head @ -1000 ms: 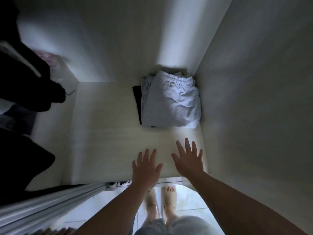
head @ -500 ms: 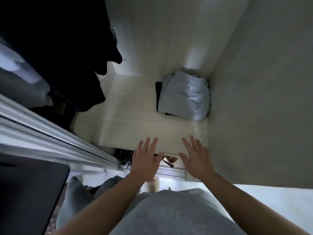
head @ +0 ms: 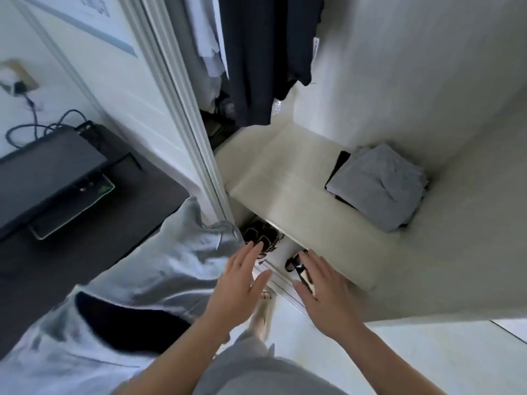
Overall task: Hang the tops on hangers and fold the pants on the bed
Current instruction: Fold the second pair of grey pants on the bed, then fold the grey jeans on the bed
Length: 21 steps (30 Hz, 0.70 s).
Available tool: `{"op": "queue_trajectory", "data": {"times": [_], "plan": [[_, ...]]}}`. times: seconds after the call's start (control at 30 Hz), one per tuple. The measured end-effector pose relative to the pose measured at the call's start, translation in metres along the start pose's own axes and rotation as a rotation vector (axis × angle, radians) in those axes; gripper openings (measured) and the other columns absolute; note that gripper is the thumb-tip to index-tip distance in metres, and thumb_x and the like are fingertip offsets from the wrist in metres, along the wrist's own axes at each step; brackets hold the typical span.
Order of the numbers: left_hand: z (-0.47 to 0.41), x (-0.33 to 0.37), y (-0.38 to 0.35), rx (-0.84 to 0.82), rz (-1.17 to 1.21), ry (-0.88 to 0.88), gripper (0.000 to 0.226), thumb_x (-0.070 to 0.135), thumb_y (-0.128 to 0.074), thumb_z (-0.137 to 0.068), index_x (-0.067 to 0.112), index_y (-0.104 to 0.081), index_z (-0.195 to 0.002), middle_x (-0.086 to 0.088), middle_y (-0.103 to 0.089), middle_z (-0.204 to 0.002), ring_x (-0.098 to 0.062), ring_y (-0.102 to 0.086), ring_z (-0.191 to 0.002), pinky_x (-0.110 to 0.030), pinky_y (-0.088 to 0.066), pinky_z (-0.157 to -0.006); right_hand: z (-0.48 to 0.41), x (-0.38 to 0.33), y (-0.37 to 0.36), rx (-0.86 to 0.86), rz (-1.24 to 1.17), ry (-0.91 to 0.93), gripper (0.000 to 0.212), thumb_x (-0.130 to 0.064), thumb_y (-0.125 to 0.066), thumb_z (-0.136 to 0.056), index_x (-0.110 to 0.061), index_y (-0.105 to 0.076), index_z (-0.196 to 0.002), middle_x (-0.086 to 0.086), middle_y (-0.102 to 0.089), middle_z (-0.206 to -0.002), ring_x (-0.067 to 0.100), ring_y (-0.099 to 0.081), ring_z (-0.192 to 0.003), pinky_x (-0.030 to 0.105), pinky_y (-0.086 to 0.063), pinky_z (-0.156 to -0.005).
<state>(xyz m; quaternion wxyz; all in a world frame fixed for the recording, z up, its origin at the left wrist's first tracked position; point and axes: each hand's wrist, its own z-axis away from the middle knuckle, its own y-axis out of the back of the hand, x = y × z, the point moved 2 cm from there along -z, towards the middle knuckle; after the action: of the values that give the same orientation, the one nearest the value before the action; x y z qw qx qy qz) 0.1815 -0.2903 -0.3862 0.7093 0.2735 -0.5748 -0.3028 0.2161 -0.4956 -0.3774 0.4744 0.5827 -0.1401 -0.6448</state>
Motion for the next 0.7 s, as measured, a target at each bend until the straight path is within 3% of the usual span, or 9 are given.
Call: {"op": "queue_trajectory", "data": {"times": [0.13, 0.27, 0.4, 0.43, 0.5, 0.63, 0.7], "plan": [[0.057, -0.023, 0.014, 0.065, 0.072, 0.168, 0.059, 0.053, -0.038, -0.101, 0.036, -0.024, -0.156, 0.012, -0.027, -0.161, -0.012, -0.02, -0.149, -0.034, -0.023, -0.12, 0.01, -0.036, -0.015, -0.082, -0.034, 0.115, 0.056, -0.044, -0.04, -0.104, -0.036, -0.02, -0.157, -0.017, -0.018, -0.163, 0.008, -0.012, -0.152, 0.039, -0.015, -0.123], [0.108, -0.054, 0.024, 0.195, 0.167, 0.362, 0.05, 0.043, -0.044, -0.102, 0.034, -0.036, -0.151, 0.005, -0.049, -0.144, -0.02, -0.042, -0.135, -0.037, -0.04, -0.107, 0.018, -0.077, -0.04, -0.168, -0.136, 0.258, 0.054, -0.037, -0.047, -0.104, -0.035, -0.029, -0.154, -0.02, -0.029, -0.157, 0.001, -0.023, -0.146, 0.037, -0.023, -0.121], [0.161, -0.083, 0.028, 0.296, 0.28, 0.539, 0.045, 0.044, -0.045, -0.103, 0.034, -0.04, -0.147, 0.015, -0.048, -0.133, -0.012, -0.052, -0.121, -0.035, -0.044, -0.101, 0.027, -0.117, -0.072, -0.322, -0.146, 0.348, 0.055, -0.039, -0.046, -0.104, -0.039, -0.026, -0.155, -0.028, -0.029, -0.149, -0.011, -0.023, -0.137, 0.006, -0.024, -0.107], [0.176, -0.091, 0.03, 0.316, 0.307, 0.587, 0.045, 0.044, -0.046, -0.102, 0.034, -0.042, -0.146, 0.016, -0.051, -0.132, -0.012, -0.056, -0.117, -0.035, -0.046, -0.1, 0.029, -0.127, -0.081, -0.366, -0.151, 0.363, 0.055, -0.04, -0.047, -0.103, -0.04, -0.026, -0.154, -0.029, -0.028, -0.15, -0.012, -0.023, -0.138, 0.007, -0.026, -0.108], [0.204, -0.107, 0.033, 0.342, 0.354, 0.658, 0.039, 0.043, -0.047, -0.102, 0.033, -0.048, -0.14, 0.014, -0.059, -0.124, -0.013, -0.059, -0.114, -0.035, -0.047, -0.098, 0.032, -0.147, -0.1, -0.44, -0.155, 0.389, 0.057, -0.042, -0.048, -0.103, -0.04, -0.026, -0.155, -0.026, -0.029, -0.155, -0.007, -0.023, -0.143, 0.021, -0.027, -0.117], [0.256, -0.136, 0.039, 0.421, 0.44, 0.793, 0.029, 0.041, -0.051, -0.102, 0.031, -0.055, -0.129, 0.007, -0.064, -0.116, -0.013, -0.061, -0.107, -0.031, -0.044, -0.09, 0.039, -0.185, -0.136, -0.533, -0.123, 0.427, 0.06, -0.037, -0.051, -0.103, -0.033, -0.025, -0.157, -0.019, -0.028, -0.16, 0.0, -0.023, -0.146, 0.02, -0.02, -0.115], [0.281, -0.154, 0.044, 0.499, 0.492, 0.843, 0.028, 0.035, -0.055, -0.101, 0.026, -0.057, -0.127, 0.003, -0.064, -0.117, -0.017, -0.061, -0.111, -0.028, -0.042, -0.089, 0.042, -0.201, -0.154, -0.537, -0.115, 0.405, 0.064, -0.038, -0.052, -0.102, -0.03, -0.023, -0.158, -0.015, -0.027, -0.16, 0.005, -0.024, -0.148, 0.027, -0.022, -0.119]]}}
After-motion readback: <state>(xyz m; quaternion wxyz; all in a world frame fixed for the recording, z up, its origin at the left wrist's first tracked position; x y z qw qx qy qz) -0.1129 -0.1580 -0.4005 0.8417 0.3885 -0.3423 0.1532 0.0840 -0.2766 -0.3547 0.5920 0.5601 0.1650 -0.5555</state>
